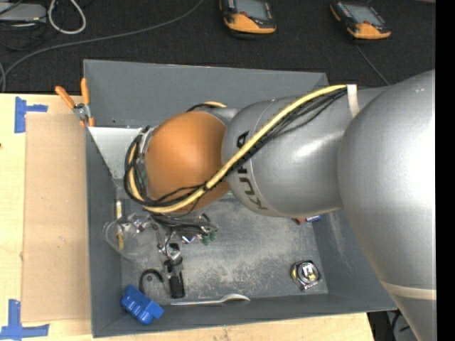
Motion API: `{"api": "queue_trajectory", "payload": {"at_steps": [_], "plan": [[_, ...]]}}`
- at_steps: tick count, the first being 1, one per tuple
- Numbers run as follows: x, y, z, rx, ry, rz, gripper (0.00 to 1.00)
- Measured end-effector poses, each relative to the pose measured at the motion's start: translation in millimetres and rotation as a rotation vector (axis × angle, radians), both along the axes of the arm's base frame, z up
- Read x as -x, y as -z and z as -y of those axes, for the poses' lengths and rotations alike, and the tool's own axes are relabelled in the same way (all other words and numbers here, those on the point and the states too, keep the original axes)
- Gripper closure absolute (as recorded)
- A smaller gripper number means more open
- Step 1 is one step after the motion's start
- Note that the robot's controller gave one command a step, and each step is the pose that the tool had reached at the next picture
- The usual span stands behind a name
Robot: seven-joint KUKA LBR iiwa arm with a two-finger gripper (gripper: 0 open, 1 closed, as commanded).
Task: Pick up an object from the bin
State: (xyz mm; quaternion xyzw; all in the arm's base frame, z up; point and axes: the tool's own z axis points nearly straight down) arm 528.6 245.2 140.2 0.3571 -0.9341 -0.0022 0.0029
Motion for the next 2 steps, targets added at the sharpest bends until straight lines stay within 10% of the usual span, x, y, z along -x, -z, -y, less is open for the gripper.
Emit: {"api": "queue_trajectory", "payload": {"at_steps": [1, 2], "plan": [[-18.5, 24.5, 10.3, 0.001, -0.235, -0.002, 0.00], [7.5, 60.7, 6.8, -0.001, -0.340, -0.001, 0.00]]}}
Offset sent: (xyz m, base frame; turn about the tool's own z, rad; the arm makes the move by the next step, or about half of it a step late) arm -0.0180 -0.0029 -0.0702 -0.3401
